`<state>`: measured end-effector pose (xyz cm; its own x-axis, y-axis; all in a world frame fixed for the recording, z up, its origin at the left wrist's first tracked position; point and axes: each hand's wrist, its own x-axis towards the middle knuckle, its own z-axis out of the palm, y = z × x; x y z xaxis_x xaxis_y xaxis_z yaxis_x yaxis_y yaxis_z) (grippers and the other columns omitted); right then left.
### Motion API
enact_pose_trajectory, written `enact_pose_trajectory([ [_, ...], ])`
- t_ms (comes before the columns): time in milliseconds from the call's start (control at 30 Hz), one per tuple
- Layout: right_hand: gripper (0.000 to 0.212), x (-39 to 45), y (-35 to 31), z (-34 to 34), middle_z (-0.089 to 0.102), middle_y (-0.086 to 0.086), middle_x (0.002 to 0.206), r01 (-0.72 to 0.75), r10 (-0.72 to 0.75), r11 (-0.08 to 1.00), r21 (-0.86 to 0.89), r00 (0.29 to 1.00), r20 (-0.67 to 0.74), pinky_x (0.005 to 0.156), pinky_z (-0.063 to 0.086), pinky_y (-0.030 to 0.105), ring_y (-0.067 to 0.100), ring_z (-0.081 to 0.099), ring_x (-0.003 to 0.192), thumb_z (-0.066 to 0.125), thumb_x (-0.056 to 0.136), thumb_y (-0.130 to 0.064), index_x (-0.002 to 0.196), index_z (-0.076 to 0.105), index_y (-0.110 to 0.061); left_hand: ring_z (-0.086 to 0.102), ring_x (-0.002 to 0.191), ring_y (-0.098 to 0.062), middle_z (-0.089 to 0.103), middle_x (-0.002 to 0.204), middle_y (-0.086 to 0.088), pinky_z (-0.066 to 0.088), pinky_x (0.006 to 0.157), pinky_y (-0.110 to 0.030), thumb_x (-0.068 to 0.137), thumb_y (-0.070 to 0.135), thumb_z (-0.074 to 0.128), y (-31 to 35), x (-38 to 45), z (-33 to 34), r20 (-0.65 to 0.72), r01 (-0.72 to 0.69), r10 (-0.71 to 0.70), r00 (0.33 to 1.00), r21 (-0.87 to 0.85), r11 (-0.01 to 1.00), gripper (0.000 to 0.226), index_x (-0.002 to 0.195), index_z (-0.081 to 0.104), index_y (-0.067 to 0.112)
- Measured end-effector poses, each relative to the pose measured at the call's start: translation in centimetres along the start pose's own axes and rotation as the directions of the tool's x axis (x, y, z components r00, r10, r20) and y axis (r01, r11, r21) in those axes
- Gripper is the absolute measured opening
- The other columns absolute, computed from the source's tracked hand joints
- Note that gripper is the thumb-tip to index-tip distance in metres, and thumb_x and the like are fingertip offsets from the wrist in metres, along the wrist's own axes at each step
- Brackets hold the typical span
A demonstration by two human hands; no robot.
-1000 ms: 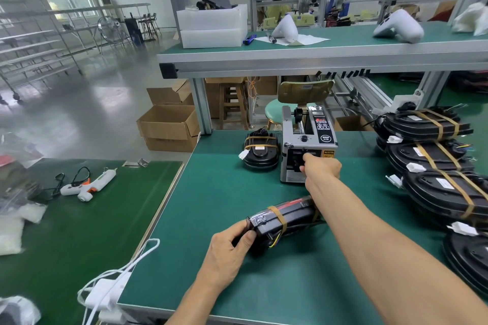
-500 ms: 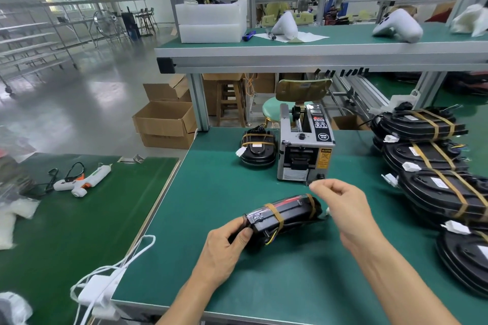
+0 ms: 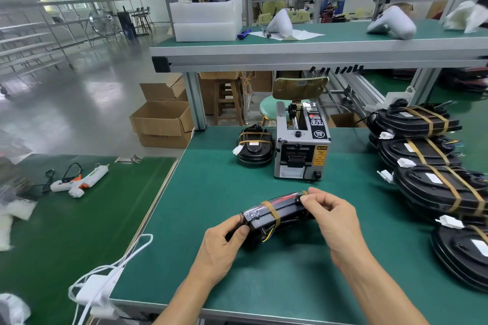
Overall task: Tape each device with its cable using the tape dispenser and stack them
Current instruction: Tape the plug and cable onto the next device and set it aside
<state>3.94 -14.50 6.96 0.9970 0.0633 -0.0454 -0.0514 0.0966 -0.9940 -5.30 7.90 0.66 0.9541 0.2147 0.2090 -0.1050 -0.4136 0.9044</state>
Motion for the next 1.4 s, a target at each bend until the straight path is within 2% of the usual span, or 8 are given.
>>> enact_pose_trajectory([
  [133,0.024,0.2,0.0,-0.2,0.072,-0.009,0.115,0.027,-0.026,0.997,-0.07,0.999,0.02,0.083,0.042,0.013,-0.014,0.068,0.093,0.08,0.086,-0.008,0.064,0.077,-0.018,0.068,0.12,0.007,0.076,0.124,0.027,0.046,0.095,-0.006,0.101,0.075,0.052,-0.1,0.1,0.1,0.005,-0.002,0.002,1.0,0.005,1.0,0.037,0.13,0.068,0.061],
  [333,0.026,0.5,0.0,-0.1,0.072,-0.011,0.112,0.041,-0.04,0.994,-0.1,0.999,0.017,0.089,0.044,0.02,0.002,0.07,0.105,0.08,0.086,-0.009,0.063,0.077,-0.022,0.068,0.119,0.007,0.076,0.124,0.027,0.047,0.096,-0.009,0.102,0.075,0.05,-0.3,0.1,0.1,0.008,-0.004,0.004,1.0,0.015,1.0,0.036,0.13,0.068,0.06],
  [533,0.023,0.6,0.3,-0.1,0.072,-0.011,0.114,0.041,-0.042,0.988,-0.146,0.999,-0.004,0.093,0.044,0.024,0.004,0.071,0.105,0.081,0.084,-0.012,0.065,0.077,-0.023,0.068,0.121,0.006,0.075,0.126,0.027,0.047,0.097,-0.009,0.104,0.072,0.051,-0.5,0.1,0.1,0.012,-0.005,0.004,1.0,0.017,1.0,0.035,0.132,0.068,0.058],
  [733,0.019,0.6,0.7,0.2,0.072,-0.006,0.12,0.052,-0.066,0.975,-0.216,0.996,-0.057,0.106,0.048,0.036,0.01,0.071,0.107,0.08,0.083,-0.015,0.069,0.078,-0.027,0.068,0.121,0.006,0.075,0.125,0.028,0.047,0.097,-0.009,0.102,0.075,0.051,-0.4,0.1,0.1,0.01,-0.001,0.001,1.0,0.017,1.0,0.037,0.131,0.068,0.06],
  [833,0.018,0.5,0.7,0.3,0.071,-0.008,0.119,0.068,-0.087,0.962,-0.264,0.995,-0.059,0.107,0.048,0.039,0.011,0.07,0.11,0.079,0.083,-0.018,0.07,0.077,-0.03,0.067,0.122,0.007,0.075,0.126,0.028,0.047,0.097,-0.008,0.101,0.075,0.051,-0.3,0.1,0.1,0.005,-0.004,0.004,1.0,0.011,1.0,0.037,0.131,0.068,0.06],
  [1167,0.018,0.2,0.2,0.5,0.07,-0.022,0.106,0.054,-0.085,0.945,-0.324,0.993,-0.082,0.101,0.05,0.036,0.009,0.07,0.107,0.079,0.081,-0.02,0.07,0.076,-0.035,0.067,0.124,0.006,0.075,0.127,0.028,0.046,0.099,-0.008,0.1,0.077,0.052,-0.4,0.0,0.1,0.0,0.006,-0.006,1.0,0.003,1.0,0.038,0.131,0.068,0.06],
  [1267,0.019,0.2,0.5,0.5,0.071,-0.025,0.098,0.056,-0.094,0.941,-0.334,0.991,-0.098,0.093,0.049,0.03,0.004,0.07,0.103,0.08,0.08,-0.02,0.071,0.075,-0.035,0.066,0.123,0.007,0.074,0.126,0.029,0.046,0.098,-0.008,0.1,0.077,0.051,-0.3,0.1,0.1,-0.001,0.009,-0.009,1.0,0.014,1.0,0.038,0.131,0.067,0.061],
  [1400,0.013,0.6,1.1,0.3,0.073,-0.026,0.091,0.042,-0.085,0.956,-0.289,0.987,-0.138,0.08,0.046,0.021,0.0,0.071,0.093,0.084,0.082,-0.025,0.078,0.071,-0.024,0.067,0.123,0.006,0.075,0.126,0.027,0.047,0.098,-0.008,0.1,0.077,0.052,-0.1,0.1,0.1,-0.002,0.006,-0.006,1.0,0.01,1.0,0.042,0.133,0.068,0.057],
])
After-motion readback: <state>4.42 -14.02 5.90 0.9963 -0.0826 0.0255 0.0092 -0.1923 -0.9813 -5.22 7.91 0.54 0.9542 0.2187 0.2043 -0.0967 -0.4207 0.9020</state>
